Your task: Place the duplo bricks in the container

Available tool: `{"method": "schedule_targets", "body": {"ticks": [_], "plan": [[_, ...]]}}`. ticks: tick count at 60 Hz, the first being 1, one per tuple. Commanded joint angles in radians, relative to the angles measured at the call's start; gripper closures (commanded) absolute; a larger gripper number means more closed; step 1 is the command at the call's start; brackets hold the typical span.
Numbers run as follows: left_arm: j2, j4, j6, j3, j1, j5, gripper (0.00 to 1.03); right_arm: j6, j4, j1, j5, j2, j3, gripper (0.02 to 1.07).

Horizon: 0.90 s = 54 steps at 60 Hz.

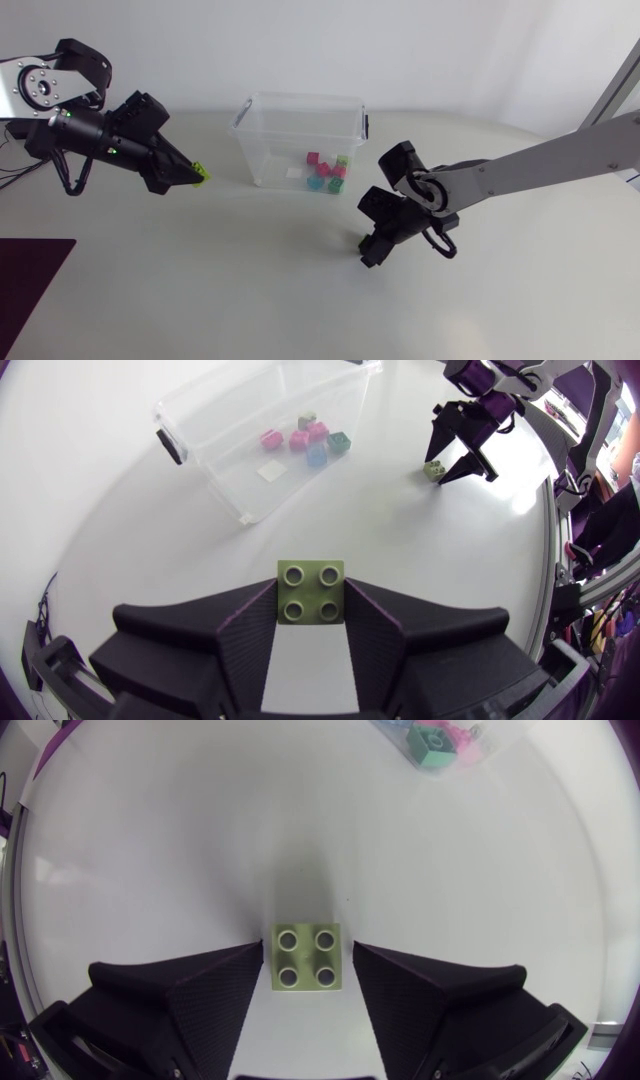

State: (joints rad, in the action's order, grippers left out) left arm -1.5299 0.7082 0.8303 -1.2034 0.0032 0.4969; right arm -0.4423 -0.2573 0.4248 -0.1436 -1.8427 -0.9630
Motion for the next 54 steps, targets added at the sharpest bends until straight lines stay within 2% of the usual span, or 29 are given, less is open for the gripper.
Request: {"method": "schedule_targets", "body": {"ticks": [1,9,23,32,35,36,38,40,41,42,54], "plan": [[-0.009,-0.009,-0.063,-0.064,-0.026,0.042,0.78,-0.001,0.006,0.003,0.021,-0.033,-0.011,0.73],[-0.067,-0.105,-0.175,-0.145,-0.077,0.046,0.77,-0.001,-0.020,0.003,0.039,0.005,-0.002,0.81],[-0.280,-0.269,-0.362,-0.363,-0.137,0.046,0.75,0.016,-0.151,0.008,0.056,0.192,-0.025,0.81],[-0.421,-0.316,-0.404,-0.493,-0.166,0.042,0.74,0.037,-0.237,0.032,0.059,0.284,-0.085,0.81],[-0.470,-0.325,-0.407,-0.539,-0.172,0.012,0.72,0.045,-0.263,0.042,0.059,0.309,-0.115,0.81],[-0.492,-0.328,-0.412,-0.558,-0.174,-0.003,0.70,0.048,-0.269,0.045,0.059,0.312,-0.126,0.81],[-0.527,-0.328,-0.428,-0.594,-0.175,-0.038,0.59,0.054,-0.280,0.049,0.059,0.323,-0.148,0.81],[-0.552,-0.328,-0.436,-0.619,-0.177,-0.061,0.32,0.063,-0.289,0.054,0.059,0.333,-0.174,0.81],[-0.553,-0.329,-0.438,-0.621,-0.177,-0.064,0.28,0.066,-0.292,0.057,0.059,0.335,-0.186,0.81],[-0.559,-0.329,-0.438,-0.630,-0.180,-0.080,0.03,0.068,-0.295,0.058,0.059,0.335,-0.198,0.81],[-0.454,-0.326,-0.464,-0.591,-0.167,-0.107,0.03,0.093,-0.287,0.057,0.061,0.284,-0.410,0.81]]}}
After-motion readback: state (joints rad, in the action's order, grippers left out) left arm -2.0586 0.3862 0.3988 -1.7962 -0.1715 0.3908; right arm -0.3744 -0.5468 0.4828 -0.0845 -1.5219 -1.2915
